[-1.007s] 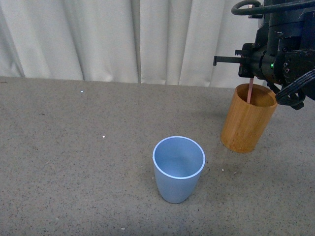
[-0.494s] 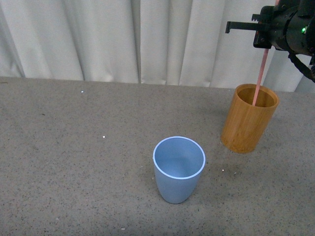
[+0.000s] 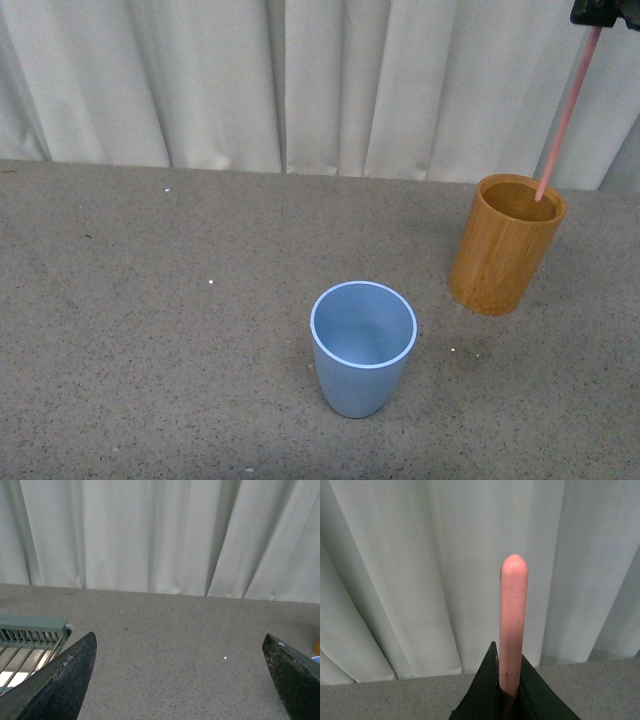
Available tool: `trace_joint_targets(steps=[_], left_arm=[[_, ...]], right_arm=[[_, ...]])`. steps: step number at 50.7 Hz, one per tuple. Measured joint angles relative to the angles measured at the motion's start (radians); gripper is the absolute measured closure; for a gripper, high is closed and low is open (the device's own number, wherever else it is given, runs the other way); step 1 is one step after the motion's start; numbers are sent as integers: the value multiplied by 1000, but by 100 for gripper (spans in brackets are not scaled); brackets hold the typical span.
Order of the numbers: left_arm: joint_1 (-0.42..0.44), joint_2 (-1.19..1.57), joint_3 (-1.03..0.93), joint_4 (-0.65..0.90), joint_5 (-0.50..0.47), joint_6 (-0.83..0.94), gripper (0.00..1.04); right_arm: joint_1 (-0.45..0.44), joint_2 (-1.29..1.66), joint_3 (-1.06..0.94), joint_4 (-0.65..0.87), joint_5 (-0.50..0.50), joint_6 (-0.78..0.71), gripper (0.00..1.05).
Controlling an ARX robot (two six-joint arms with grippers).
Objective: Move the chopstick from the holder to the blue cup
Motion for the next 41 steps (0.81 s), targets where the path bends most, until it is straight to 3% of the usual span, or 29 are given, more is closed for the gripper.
trace_joint_targets(steps=[22,41], left_arm=[[0,0,0,0,0,0,7],[0,0,0,0,0,0,7]], right_arm=[[70,-148,0,-42,-19,38,103],[210,-199,-88,-39,-25,89,103]])
